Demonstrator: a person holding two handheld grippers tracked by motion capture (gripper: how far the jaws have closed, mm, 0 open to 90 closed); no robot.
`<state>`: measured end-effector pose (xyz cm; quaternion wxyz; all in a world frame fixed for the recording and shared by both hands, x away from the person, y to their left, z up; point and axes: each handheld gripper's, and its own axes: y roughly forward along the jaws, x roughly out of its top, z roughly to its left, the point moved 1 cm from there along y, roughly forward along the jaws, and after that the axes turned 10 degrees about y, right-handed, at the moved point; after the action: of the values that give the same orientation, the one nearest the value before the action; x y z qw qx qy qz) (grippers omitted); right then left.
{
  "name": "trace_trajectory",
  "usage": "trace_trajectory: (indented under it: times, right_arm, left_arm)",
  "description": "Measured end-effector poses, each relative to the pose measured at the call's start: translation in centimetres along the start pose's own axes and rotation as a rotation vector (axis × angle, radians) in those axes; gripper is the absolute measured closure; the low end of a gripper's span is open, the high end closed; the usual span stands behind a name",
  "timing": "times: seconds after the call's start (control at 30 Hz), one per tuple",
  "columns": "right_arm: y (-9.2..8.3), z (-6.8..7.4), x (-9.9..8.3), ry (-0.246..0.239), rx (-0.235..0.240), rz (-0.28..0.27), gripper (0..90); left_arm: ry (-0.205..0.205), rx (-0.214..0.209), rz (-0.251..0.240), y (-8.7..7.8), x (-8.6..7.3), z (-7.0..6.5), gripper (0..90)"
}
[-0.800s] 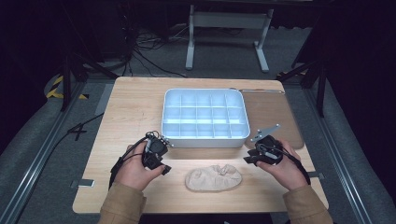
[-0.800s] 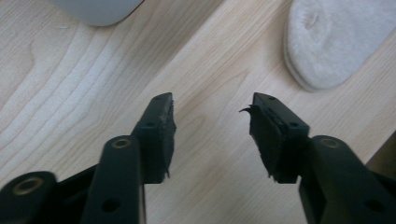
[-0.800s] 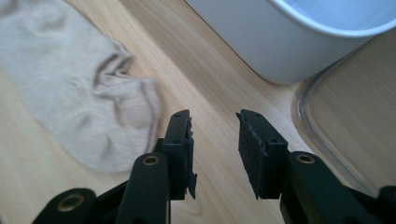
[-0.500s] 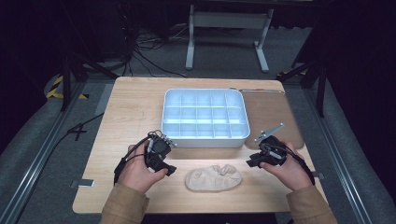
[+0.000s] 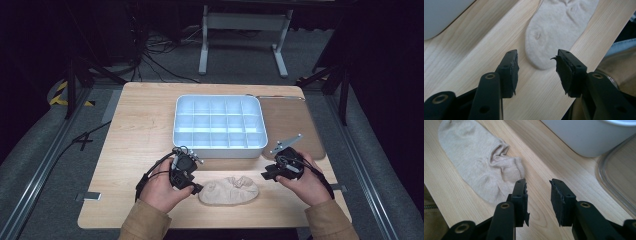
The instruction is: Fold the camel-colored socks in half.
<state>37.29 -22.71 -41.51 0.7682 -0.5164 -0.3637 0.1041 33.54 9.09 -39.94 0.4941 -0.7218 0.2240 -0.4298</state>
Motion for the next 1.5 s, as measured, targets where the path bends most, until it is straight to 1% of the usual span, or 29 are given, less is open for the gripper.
trace_trajectory:
  times: [0.07,0.1,0.17,0.2,0.27,0.33,0.4,0.43,0.47,0.5,0.57,0.63,0.7,0.73,0.77,0.83,0.87,0.9,1.0,1.07,1.17,1.23,1.33,1.37,1.5]
  right_arm:
    - [0.1,0.1,0.0,-0.006,-0.001,0.005,66.3]
    - [0.2,0.2,0.0,-0.006,-0.002,0.005,66.1]
    - [0.3,0.3,0.0,-0.013,0.001,0.008,64.5]
    - [0.3,0.4,0.0,-0.014,0.001,0.008,64.2]
    - [0.4,0.4,-0.1,-0.018,0.0,0.01,64.2]
    - [0.6,0.6,-0.1,-0.022,0.005,0.015,64.3]
    - [0.6,0.9,-0.1,-0.028,0.01,0.015,64.3]
    - [0.6,1.0,-0.1,-0.031,0.014,0.014,64.2]
    - [0.7,1.1,-0.1,-0.029,0.012,0.014,64.2]
    - [0.7,1.2,-0.1,-0.028,0.014,0.016,63.6]
    - [0.9,1.3,-0.1,-0.027,0.017,0.02,61.8]
    - [1.0,1.4,-0.2,-0.023,0.013,0.029,61.1]
    - [1.2,1.4,-0.3,-0.018,0.008,0.031,61.8]
    - [1.3,1.4,-0.3,-0.009,0.015,0.031,62.9]
    - [1.4,1.5,-0.3,0.002,0.024,0.036,63.6]
    - [1.5,1.5,-0.4,0.004,0.028,0.04,63.4]
    - [1.5,1.5,-0.4,0.004,0.028,0.04,63.4]
    - [1.7,1.6,-0.4,-0.001,0.022,0.048,63.4]
    - [2.0,1.7,-0.4,-0.009,0.03,0.056,63.8]
    - [2.1,1.8,-0.4,-0.011,0.032,0.059,63.9]
    - [2.3,2.0,-0.4,-0.019,0.034,0.069,64.0]
    - [2.5,2.2,-0.5,-0.023,0.035,0.074,64.0]
    - [2.7,2.4,-0.5,-0.028,0.036,0.081,64.0]
    - [2.7,2.4,-0.5,-0.029,0.035,0.082,63.9]
    - [2.9,2.5,-0.5,-0.034,0.03,0.085,63.4]
  left_arm:
    - [-0.004,-0.007,-0.01,0.2,0.0,0.0,54.1]
    - [-0.023,-0.026,-0.027,0.4,0.2,-0.3,55.6]
    - [-0.026,-0.05,-0.029,0.6,0.3,-0.7,56.9]
    - [-0.027,-0.051,-0.026,0.7,0.4,-0.8,57.0]
    - [-0.02,-0.047,-0.024,0.9,0.5,-0.9,57.7]
    - [-0.036,-0.044,-0.015,1.2,0.5,-1.0,59.0]
    - [-0.05,-0.023,-0.009,1.6,0.4,-0.8,59.4]
    - [-0.059,-0.003,-0.005,1.9,0.4,-0.5,59.4]
    - [-0.074,0.006,0.002,2.1,0.3,-0.4,59.4]
    - [-0.085,0.01,-0.001,2.5,0.2,-0.1,59.4]
    - [-0.129,0.005,0.003,3.2,-0.2,0.6,59.4]
    - [-0.156,-0.008,-0.01,3.7,-0.6,1.3,59.6]
    - [-0.185,-0.025,-0.033,4.1,-0.9,1.6,60.8]
    - [-0.201,-0.036,-0.036,4.2,-1.0,1.7,61.2]
    - [-0.201,-0.036,-0.036,4.2,-1.0,1.7,61.9]
    - [-0.206,-0.05,-0.031,4.3,-1.0,1.7,62.1]
    - [-0.206,-0.05,-0.031,4.3,-1.0,1.7,62.3]
    - [-0.213,-0.06,-0.025,4.3,-1.0,1.5,62.4]
    - [-0.211,-0.067,-0.012,4.4,-0.9,1.4,62.5]
    - [-0.207,-0.066,-0.005,4.5,-0.9,1.3,62.4]
    - [-0.203,-0.053,0.026,4.9,-0.9,1.2,61.5]
    - [-0.2,-0.055,0.043,5.1,-0.9,1.1,60.6]
    - [-0.188,-0.05,0.069,5.4,-0.8,0.9,60.0]
    - [-0.183,-0.055,0.069,5.5,-0.7,0.9,60.1]
    - [-0.15,-0.035,0.091,5.5,-0.4,0.5,59.5]
